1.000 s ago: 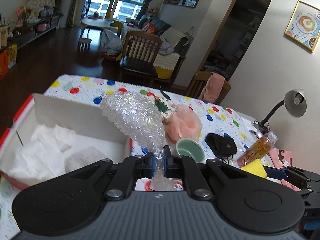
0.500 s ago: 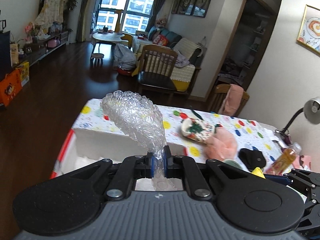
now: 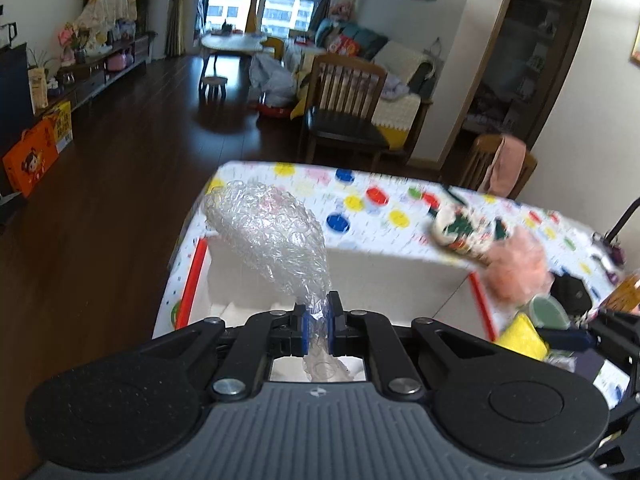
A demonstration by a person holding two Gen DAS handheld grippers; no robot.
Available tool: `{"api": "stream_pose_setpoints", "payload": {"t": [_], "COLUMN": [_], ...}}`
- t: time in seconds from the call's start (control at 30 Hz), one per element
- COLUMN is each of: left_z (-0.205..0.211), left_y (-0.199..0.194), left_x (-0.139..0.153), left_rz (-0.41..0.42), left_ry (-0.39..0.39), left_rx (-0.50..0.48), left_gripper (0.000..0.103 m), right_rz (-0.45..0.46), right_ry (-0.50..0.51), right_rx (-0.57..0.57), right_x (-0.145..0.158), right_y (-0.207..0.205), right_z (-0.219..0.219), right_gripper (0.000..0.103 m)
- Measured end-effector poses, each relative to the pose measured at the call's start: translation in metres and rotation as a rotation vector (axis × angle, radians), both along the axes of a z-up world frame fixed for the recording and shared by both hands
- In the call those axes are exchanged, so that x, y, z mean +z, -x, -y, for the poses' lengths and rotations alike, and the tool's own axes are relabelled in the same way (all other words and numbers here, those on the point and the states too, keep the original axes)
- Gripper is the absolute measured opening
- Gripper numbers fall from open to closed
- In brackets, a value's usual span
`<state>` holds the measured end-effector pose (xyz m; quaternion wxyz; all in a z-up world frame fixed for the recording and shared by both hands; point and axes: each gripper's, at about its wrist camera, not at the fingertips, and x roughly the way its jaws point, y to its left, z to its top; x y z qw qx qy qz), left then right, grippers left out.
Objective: Organize soft objects
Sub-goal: 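Carry the bubble wrap and yellow sponge over the shoebox with both tools, then lower both items into the shoebox and open both tools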
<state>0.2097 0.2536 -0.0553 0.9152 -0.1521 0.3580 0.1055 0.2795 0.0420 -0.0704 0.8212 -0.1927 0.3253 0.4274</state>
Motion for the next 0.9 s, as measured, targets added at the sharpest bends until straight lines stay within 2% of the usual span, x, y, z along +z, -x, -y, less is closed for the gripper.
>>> {"api": "stream_pose_setpoints", "payload": {"t": [0.33,0.5,0.9], "left_z": [-0.008,-0.004,-0.002], "left_y": [-0.016,-0.025,-0.031], "left_x": [-0.039,-0.053,-0.072], "left_rz": [-0.115,-0.177,-0.272], "left_ry": [-0.004,-0.01,-0.02], "left_rx": [-0.046,-0.073,-0.096], "left_gripper": [0.008,0.008,0.008], "right_rz": [-0.048,-0.049,-0.105], "right_ry": [0.109,0.166,0.233], "right_rx": [-0.003,0.043,0.052], "right_x": [-0.048,-0.066,-0.08], "right_y": [-0.011,-0.002,-0.003], "right_z": [-0.048,-0.063,-0.076], "right_gripper": [0.078,0.078,0.078]}}
